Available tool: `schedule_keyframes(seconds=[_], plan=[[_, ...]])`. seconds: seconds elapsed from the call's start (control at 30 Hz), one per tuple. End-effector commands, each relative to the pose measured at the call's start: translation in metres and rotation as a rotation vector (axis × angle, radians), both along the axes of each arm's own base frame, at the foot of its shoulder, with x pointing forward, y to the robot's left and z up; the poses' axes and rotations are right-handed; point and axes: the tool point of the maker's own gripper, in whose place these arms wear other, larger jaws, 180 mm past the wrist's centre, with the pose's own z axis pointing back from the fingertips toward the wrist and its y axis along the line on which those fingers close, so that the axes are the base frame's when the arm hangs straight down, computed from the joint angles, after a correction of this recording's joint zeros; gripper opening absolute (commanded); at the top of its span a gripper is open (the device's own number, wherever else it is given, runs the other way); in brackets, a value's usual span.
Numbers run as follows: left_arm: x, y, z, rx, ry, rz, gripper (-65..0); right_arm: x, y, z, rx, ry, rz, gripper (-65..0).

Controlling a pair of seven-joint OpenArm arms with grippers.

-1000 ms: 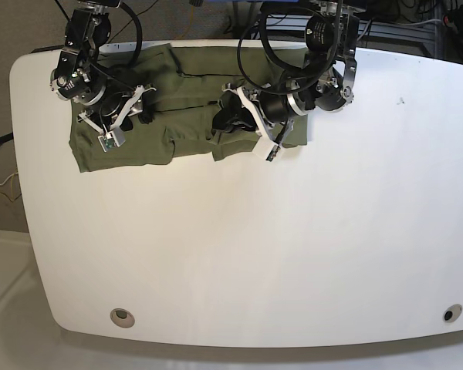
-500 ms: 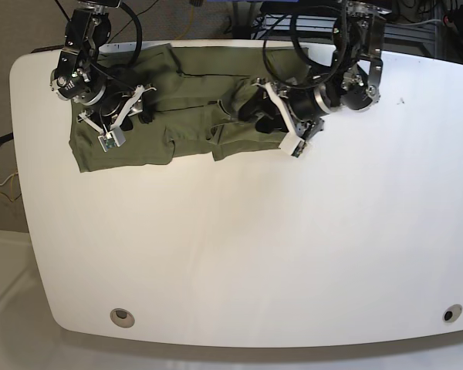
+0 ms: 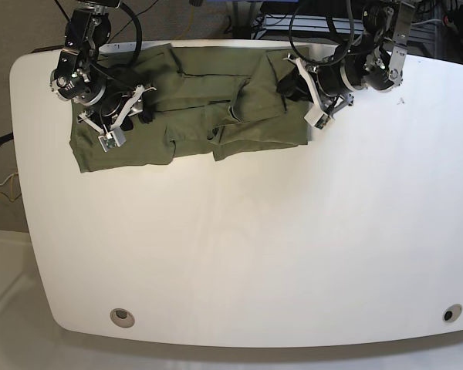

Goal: Fold the T-shirt properly
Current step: 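Release and regrasp the folded end with the left gripper, pressing it flat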

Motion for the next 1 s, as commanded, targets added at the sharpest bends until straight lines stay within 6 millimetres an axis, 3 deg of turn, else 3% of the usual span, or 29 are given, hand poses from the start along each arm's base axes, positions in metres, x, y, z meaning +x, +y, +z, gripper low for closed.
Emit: schedule_keyframes(seconds=[0.0, 0.07, 0.33, 0.73, 0.97], plan=[[0.004, -0.001, 0.004, -0.021, -0.017, 0.022, -62.4, 0.003, -0.001, 0.006, -0.008, -0.016, 0.011, -37.5], [0.006, -0.002, 0.004, -0.028, -0.016, 0.039, -65.0, 0.003, 0.0, 0.006, -0.007, -0.018, 0.011, -37.4], [0.014, -0.008, 0.0, -0.051, 0.009, 0.136, -65.0, 0.001, -0.001, 0.004, -0.013, -0.005, 0.013, -36.9], [-0.001, -0.025, -0.008, -0.033, 0.011, 0.059, -64.2, -0.001, -0.001, 0.002, -0.014, 0.004, 0.012, -36.9], [-0.019, -0.066, -0.006, -0.058, -0.031, -0.118, -50.6, -0.001, -0.002, 0.001, -0.016, 0.005, 0.013, -36.9]])
